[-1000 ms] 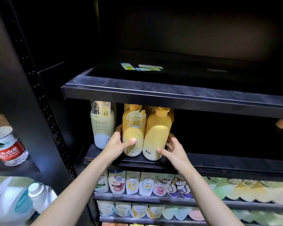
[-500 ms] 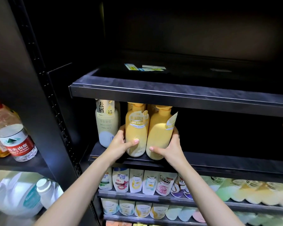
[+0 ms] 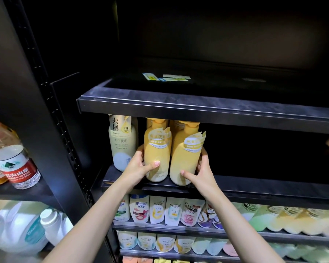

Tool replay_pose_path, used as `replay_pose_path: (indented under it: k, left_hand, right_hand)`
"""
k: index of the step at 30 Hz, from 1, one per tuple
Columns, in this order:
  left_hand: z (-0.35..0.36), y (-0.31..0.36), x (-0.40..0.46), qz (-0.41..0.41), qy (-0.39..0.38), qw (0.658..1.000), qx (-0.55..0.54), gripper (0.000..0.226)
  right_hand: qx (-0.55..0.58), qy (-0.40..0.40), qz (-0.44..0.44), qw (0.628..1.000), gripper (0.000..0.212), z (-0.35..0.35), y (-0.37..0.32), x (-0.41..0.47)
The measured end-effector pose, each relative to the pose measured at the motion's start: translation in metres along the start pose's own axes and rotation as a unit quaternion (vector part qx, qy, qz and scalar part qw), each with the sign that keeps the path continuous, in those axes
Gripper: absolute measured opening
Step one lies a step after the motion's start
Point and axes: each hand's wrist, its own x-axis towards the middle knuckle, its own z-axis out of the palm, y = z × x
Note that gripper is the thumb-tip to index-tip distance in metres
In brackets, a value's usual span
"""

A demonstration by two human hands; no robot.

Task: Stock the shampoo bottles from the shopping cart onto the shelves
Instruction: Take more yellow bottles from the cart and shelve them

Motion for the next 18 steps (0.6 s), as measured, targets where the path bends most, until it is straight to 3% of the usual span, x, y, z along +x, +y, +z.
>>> replay_pose_path:
  k: [3, 10, 14, 18]
  left_hand:
    - [0.003, -0.002, -0.003, 0.01, 0.013, 1.0, 0.005, 0.059]
    - [0.025, -0.025, -0.02, 0.024, 0.177, 0.979, 0.101, 0.099]
    - [0.027, -0.034, -0.019, 0.026, 0.207, 0.97, 0.128, 0.084]
    - [0.024, -0.037, -0.019, 0.026, 0.191, 0.973, 0.127, 0.077]
  right_hand:
    - [-0.007, 0.022, -0.002, 1.0, 0.08, -0.002, 0.004, 0.0]
    - [-0.024, 0.068, -0.012, 0.997, 0.087, 0.012, 0.006, 0.01]
    - [-0.029, 0.031, -0.001, 0.999, 0.091, 0.005, 0.013, 0.006]
    - [-0.067, 0.022, 0.005, 0.998, 0.075, 0.003, 0.025, 0.004]
